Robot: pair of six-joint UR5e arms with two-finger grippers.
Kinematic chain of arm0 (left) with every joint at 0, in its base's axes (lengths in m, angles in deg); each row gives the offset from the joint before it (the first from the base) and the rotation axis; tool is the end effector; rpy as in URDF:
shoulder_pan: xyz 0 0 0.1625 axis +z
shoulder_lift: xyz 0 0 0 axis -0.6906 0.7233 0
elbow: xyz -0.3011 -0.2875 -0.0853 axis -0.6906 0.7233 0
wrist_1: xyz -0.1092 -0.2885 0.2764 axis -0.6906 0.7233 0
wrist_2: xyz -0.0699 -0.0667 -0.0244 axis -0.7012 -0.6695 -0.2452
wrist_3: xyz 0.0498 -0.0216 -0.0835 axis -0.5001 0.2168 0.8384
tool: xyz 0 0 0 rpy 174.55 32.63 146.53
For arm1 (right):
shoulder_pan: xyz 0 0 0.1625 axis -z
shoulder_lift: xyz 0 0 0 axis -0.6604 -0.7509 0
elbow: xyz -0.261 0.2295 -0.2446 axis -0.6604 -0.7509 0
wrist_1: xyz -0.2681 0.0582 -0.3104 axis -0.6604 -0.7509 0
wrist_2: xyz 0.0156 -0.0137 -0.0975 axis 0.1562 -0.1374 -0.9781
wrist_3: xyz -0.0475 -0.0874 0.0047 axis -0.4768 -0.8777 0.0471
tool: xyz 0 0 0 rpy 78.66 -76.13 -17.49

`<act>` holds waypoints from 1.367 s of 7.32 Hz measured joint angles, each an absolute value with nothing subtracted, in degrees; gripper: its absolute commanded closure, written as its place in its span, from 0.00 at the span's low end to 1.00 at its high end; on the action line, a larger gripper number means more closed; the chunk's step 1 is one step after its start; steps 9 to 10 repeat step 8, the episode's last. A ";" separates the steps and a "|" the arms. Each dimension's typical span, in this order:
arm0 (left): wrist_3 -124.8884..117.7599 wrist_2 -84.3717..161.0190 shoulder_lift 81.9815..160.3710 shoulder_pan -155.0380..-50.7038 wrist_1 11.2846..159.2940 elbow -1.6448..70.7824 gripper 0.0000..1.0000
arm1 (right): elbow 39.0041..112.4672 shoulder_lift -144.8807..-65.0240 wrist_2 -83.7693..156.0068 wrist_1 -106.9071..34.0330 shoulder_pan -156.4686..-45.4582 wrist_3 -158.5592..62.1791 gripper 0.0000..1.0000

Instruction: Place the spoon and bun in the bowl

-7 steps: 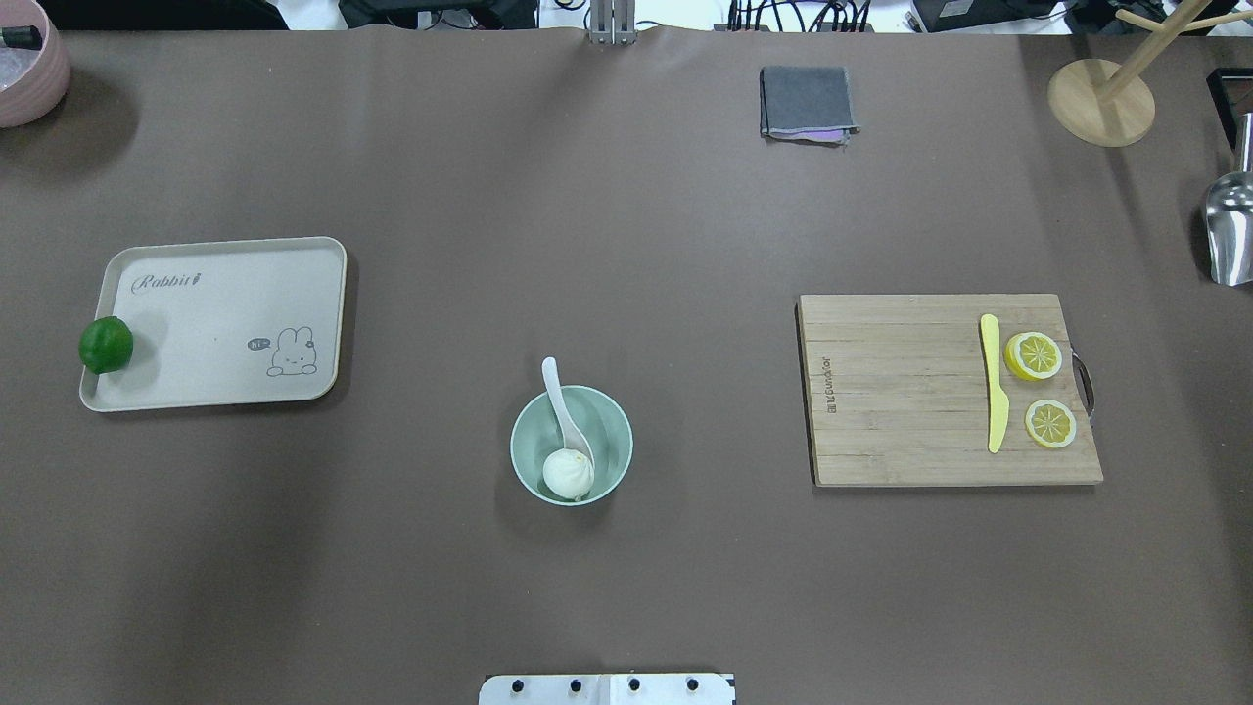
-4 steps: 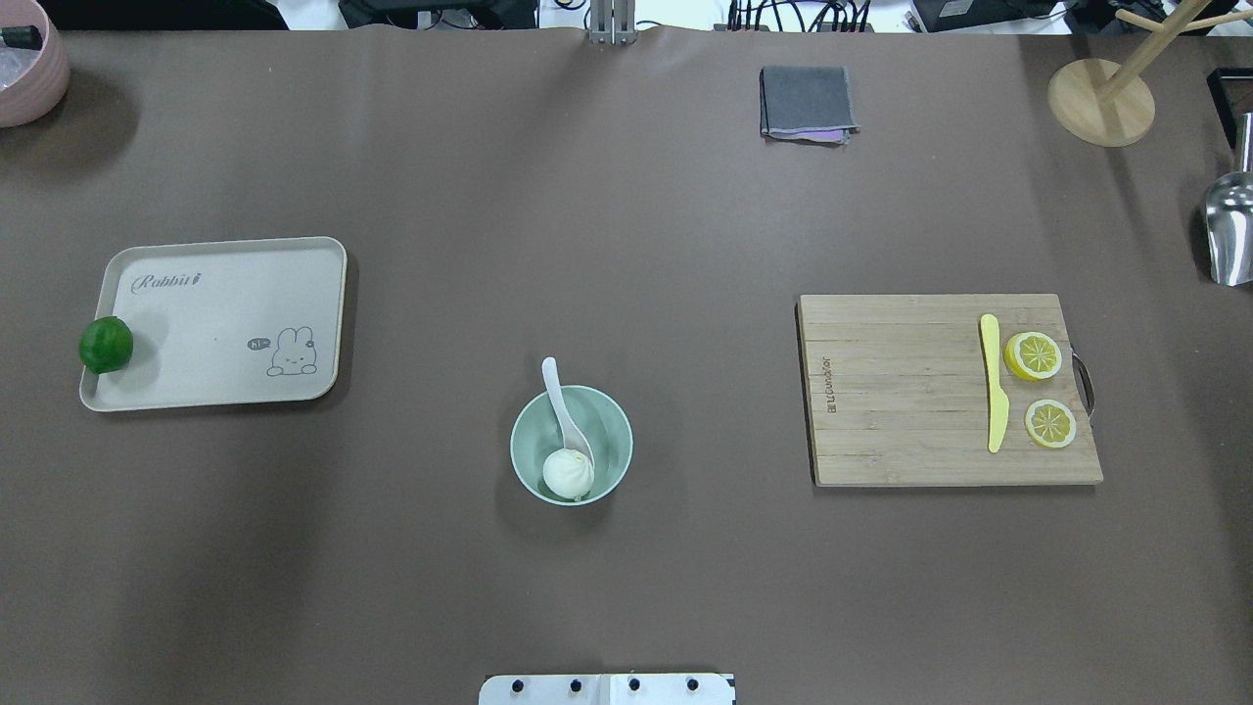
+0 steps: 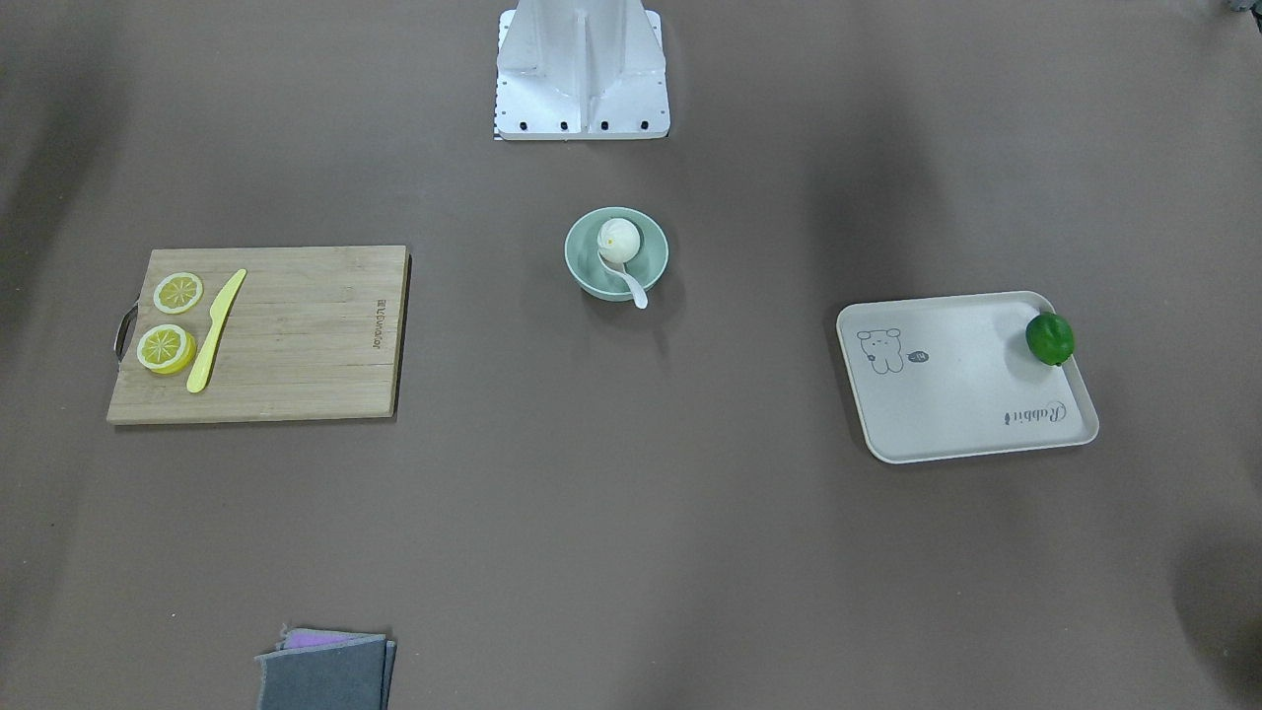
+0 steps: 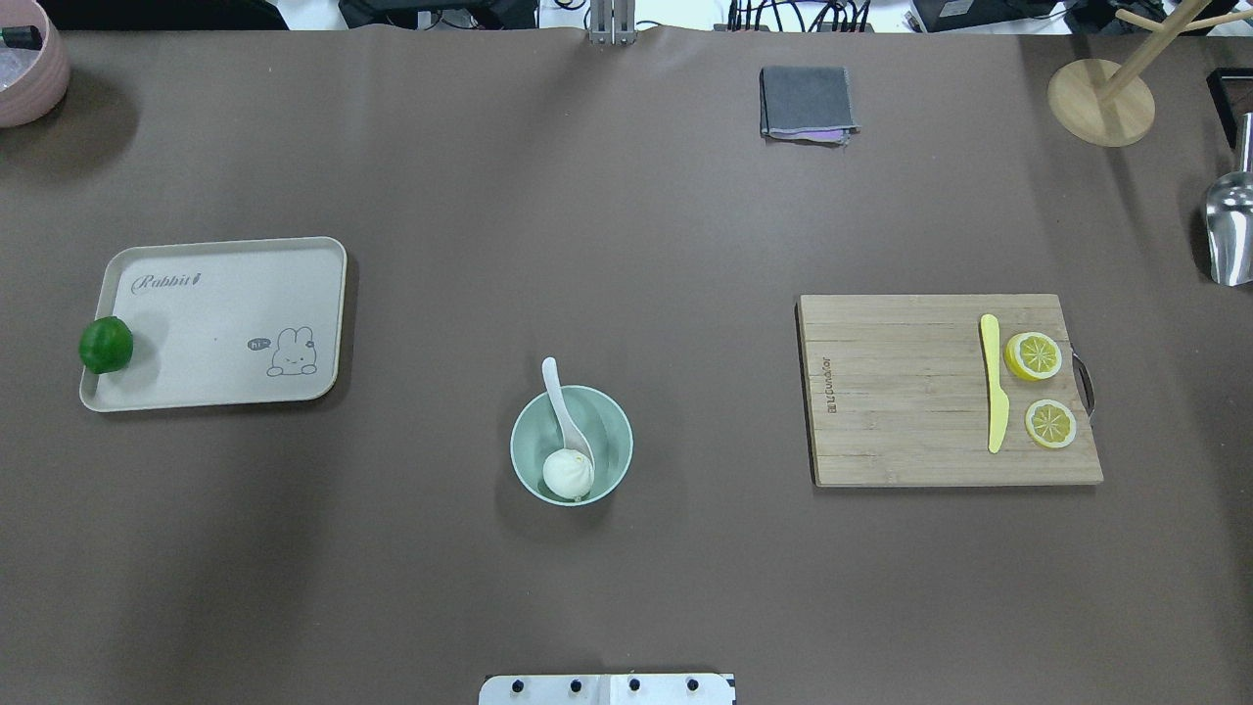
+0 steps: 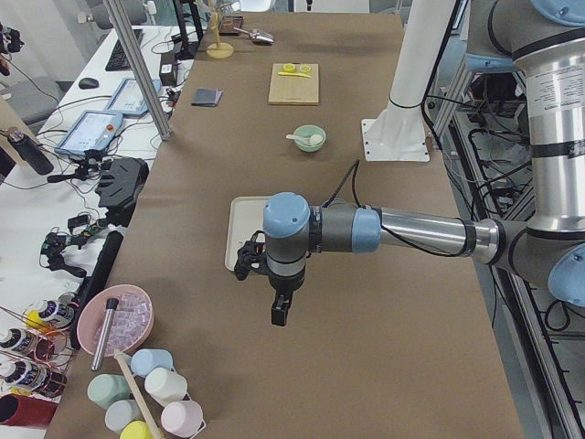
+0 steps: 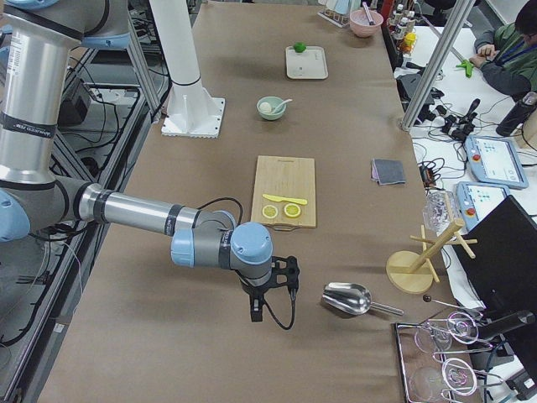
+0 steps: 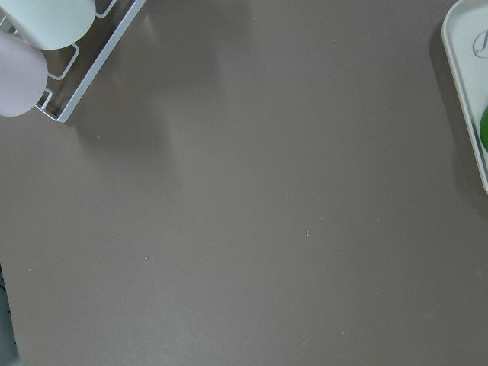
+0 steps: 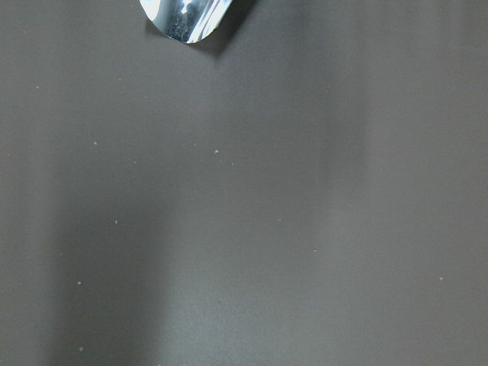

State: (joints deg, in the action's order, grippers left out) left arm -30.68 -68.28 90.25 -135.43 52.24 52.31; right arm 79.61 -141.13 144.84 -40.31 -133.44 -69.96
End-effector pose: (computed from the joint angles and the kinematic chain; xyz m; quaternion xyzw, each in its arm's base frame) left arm -0.0841 -0.4035 0.6061 0.0452 0.3236 0.0893 0.9409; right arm 0.0806 -0.3673 0.7077 0.0244 -0.3554 -0.0263 0.9340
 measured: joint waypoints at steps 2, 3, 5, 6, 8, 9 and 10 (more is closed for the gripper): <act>-30.69 -68.29 90.07 -135.45 52.26 52.35 0.01 | 79.60 -141.69 144.84 -40.03 -133.44 -69.96 0.00; -30.69 -68.29 89.87 -135.45 52.30 52.38 0.01 | 79.60 -141.79 144.84 -39.97 -133.44 -69.96 0.00; -30.69 -68.31 89.71 -135.44 52.29 52.40 0.01 | 79.66 -141.84 144.84 -39.94 -133.44 -69.96 0.00; -30.69 -68.33 89.67 -135.43 52.29 52.41 0.01 | 79.65 -141.84 144.84 -39.94 -133.44 -69.97 0.00; -30.69 -68.29 89.67 -135.44 52.29 52.36 0.01 | 79.67 -141.84 144.84 -39.93 -133.44 -69.96 0.00; -30.69 -68.29 89.67 -135.44 52.29 52.36 0.01 | 79.67 -141.84 144.84 -39.93 -133.44 -69.96 0.00; -30.69 -68.29 89.67 -135.44 52.29 52.36 0.01 | 79.67 -141.84 144.84 -39.93 -133.44 -69.96 0.00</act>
